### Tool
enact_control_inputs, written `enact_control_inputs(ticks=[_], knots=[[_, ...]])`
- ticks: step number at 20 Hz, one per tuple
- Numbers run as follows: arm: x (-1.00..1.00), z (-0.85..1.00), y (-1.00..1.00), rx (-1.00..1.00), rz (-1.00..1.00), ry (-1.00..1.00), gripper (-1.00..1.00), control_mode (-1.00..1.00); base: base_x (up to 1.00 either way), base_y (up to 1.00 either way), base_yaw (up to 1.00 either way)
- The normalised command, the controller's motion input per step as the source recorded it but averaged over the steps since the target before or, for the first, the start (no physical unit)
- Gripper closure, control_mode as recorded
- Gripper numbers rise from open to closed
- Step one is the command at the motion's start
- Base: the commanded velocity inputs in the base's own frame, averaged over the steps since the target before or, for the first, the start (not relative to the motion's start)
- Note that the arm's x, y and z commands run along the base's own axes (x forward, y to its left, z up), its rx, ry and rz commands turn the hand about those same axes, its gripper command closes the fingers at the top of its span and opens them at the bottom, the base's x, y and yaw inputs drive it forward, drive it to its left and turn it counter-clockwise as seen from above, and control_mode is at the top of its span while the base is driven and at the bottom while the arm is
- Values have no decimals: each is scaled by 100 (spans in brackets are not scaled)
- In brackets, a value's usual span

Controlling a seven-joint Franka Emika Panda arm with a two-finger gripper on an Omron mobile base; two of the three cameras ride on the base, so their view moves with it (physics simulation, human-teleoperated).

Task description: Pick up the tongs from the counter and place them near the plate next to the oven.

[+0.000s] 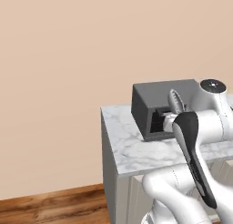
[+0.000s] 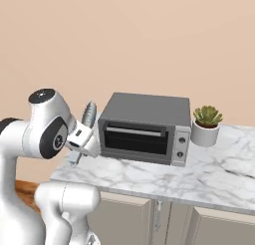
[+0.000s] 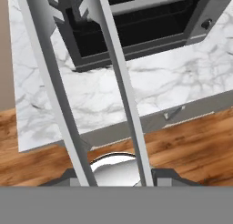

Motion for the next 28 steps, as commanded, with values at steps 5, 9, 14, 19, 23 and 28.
enact_control_inputs(ticks=[5,9,14,19,23,28], knots=[[0,0,-27,9,-3,0,100,-100,0,0,0],[0,0,-14,6,-5,-1,100,-100,0,0,0],[0,0,-1,0,-2,0,100,100,0,0,-16],[0,0,0,0,0,0,100,100,0,-8,-38],[0,0,0,0,0,0,100,100,0,-9,-45],[0,0,0,0,0,0,100,100,0,-8,-59]])
